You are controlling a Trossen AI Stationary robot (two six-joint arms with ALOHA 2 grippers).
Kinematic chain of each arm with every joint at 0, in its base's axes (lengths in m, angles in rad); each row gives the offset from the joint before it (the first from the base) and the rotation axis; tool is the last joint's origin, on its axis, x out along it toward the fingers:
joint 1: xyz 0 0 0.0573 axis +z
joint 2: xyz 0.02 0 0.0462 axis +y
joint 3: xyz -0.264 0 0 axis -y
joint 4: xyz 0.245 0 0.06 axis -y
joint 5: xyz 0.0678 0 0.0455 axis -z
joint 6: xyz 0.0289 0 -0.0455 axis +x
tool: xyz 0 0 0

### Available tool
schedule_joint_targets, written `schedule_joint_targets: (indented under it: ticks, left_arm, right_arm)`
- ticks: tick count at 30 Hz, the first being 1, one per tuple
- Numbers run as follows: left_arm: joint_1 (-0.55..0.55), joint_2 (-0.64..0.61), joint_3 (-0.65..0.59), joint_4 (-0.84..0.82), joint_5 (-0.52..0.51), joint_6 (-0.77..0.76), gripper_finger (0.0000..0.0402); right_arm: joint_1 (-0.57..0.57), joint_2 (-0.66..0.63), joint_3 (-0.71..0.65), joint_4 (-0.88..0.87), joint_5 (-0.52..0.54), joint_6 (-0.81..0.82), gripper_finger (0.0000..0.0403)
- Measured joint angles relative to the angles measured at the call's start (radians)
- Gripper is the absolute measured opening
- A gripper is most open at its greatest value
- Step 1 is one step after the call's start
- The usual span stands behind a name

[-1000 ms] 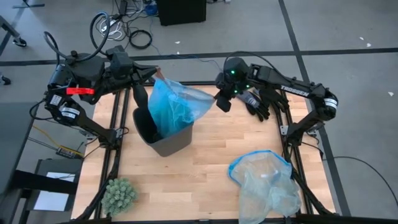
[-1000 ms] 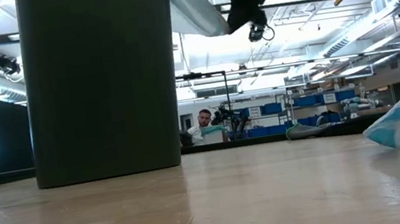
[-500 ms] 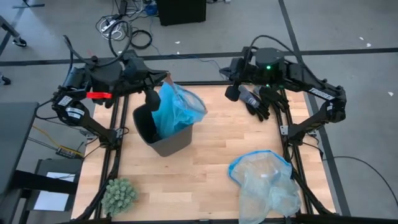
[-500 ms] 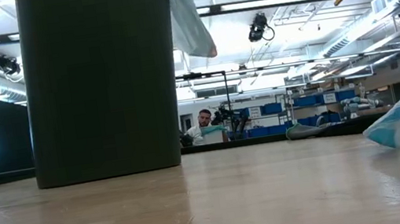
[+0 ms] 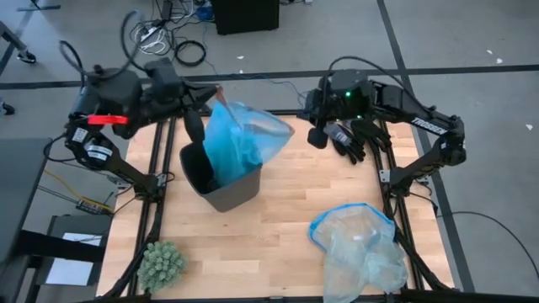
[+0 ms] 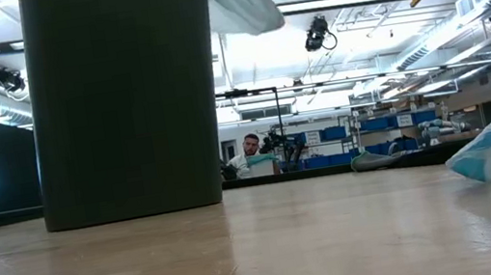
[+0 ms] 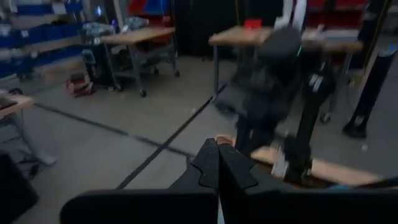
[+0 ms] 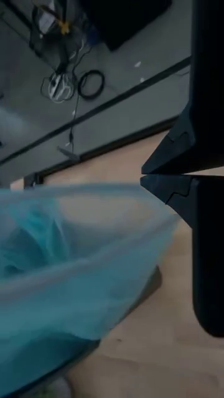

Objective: Place trash/remove bag and relplace
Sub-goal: Remove the trash bag from the bin

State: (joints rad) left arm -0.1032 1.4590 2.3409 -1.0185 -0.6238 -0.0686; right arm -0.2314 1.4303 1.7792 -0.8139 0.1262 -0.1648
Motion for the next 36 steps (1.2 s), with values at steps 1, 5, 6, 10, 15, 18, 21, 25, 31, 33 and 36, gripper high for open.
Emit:
schedule_joint_targets:
  ticks: [1, 5, 6, 10, 15, 18, 21, 25, 31, 33, 36]
  left_arm:
    - [-0.007, 0.000, 0.009, 0.025, 0.006, 0.013, 0.0000]
    - [-0.038, -0.009, 0.014, 0.184, 0.057, 0.069, 0.0000]
    - [-0.049, -0.011, 0.013, 0.208, 0.069, 0.086, 0.0000]
    - [-0.083, -0.012, 0.013, 0.232, 0.083, 0.099, 0.0000]
    - [-0.137, -0.012, 0.012, 0.183, 0.084, 0.036, 0.0000]
    - [-0.174, -0.016, 0.012, 0.134, 0.085, -0.040, 0.0001]
    - [-0.212, -0.015, 0.012, 0.053, 0.084, -0.127, 0.0001]
    - [-0.250, -0.006, 0.012, -0.053, 0.086, -0.230, 0.0001]
    - [-0.285, -0.006, 0.011, -0.120, 0.082, -0.308, 0.0001]
    - [-0.287, -0.006, 0.011, -0.125, 0.083, -0.310, 0.0001]
    - [-0.287, -0.007, 0.011, -0.126, 0.083, -0.322, 0.0001]
  right_arm:
    - [0.000, -0.002, -0.014, 0.002, 0.000, -0.002, 0.0000]
    - [0.000, 0.001, -0.075, 0.000, 0.012, 0.019, 0.0000]
    - [0.000, 0.001, -0.085, 0.000, 0.022, 0.027, 0.0000]
    - [0.009, 0.000, -0.104, 0.015, 0.068, 0.024, 0.0000]
    - [0.024, -0.016, -0.104, 0.020, 0.031, -0.068, 0.0000]
    - [0.033, -0.035, -0.104, 0.020, -0.070, -0.169, 0.0005]
    - [0.045, -0.062, -0.104, 0.017, -0.142, -0.297, 0.0014]
    - [0.063, -0.082, -0.104, -0.026, -0.196, -0.523, 0.0032]
    - [0.081, -0.073, -0.104, -0.142, -0.189, -0.828, 0.0074]
    - [0.081, -0.066, -0.104, -0.132, -0.172, -0.903, 0.0087]
    - [0.081, -0.057, -0.104, -0.099, -0.168, -0.995, 0.0099]
